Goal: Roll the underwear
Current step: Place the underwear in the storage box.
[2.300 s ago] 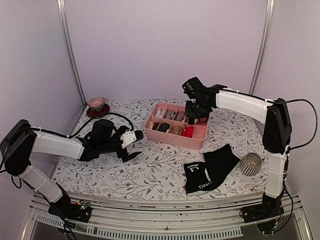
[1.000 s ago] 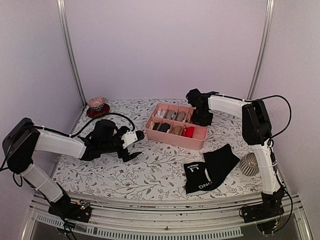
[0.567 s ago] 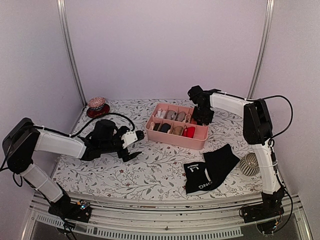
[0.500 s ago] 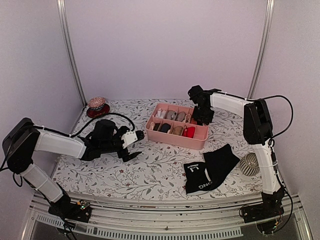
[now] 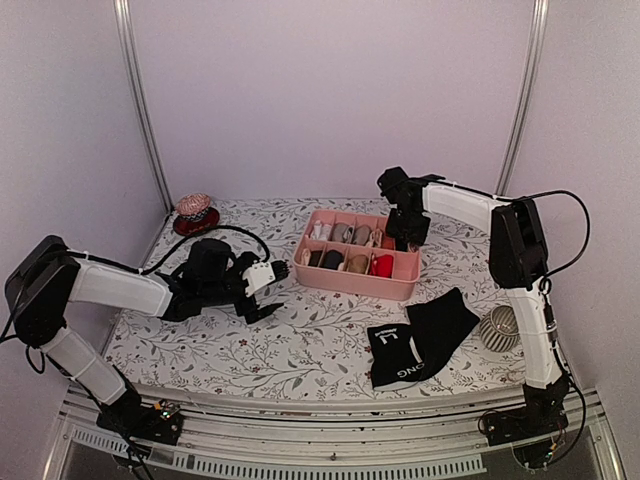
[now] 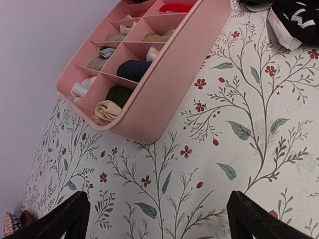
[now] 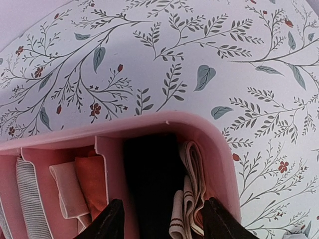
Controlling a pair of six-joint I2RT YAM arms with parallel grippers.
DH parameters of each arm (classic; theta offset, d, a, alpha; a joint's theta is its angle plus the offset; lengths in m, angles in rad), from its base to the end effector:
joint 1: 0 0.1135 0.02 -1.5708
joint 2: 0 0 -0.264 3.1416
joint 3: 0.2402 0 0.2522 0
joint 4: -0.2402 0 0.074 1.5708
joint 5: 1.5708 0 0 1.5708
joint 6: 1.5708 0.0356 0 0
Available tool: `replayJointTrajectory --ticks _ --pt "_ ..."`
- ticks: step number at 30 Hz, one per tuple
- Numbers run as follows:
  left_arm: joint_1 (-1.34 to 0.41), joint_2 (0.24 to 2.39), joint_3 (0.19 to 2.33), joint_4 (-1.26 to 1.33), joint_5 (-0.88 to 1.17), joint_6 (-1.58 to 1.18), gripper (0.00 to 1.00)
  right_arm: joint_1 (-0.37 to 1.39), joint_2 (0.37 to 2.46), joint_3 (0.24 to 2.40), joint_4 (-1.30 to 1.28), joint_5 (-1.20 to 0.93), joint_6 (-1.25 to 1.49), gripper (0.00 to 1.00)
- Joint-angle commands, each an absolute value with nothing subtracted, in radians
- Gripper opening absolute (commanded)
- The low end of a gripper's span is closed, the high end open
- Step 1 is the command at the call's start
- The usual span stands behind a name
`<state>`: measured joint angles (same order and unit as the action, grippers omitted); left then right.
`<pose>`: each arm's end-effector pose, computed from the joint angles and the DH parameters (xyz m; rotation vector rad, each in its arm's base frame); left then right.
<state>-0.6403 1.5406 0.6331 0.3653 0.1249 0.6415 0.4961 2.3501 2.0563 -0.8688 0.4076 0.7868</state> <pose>0.2410 -0.1850 0.1649 1.3212 1.6465 -0.1312 0.4462 0.2255 0.1899 0.4818 2.5312 -0.1075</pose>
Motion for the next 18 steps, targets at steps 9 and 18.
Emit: replayJointTrajectory --ticks 9,18 --pt "-0.632 1.557 0.655 0.365 0.133 0.647 0.98 0.529 2.322 2.098 -0.997 0.49 0.815 0.52" --pt "-0.632 1.563 0.659 0.358 0.133 0.653 0.98 0.541 2.325 2.097 -1.01 0.509 0.805 0.23"
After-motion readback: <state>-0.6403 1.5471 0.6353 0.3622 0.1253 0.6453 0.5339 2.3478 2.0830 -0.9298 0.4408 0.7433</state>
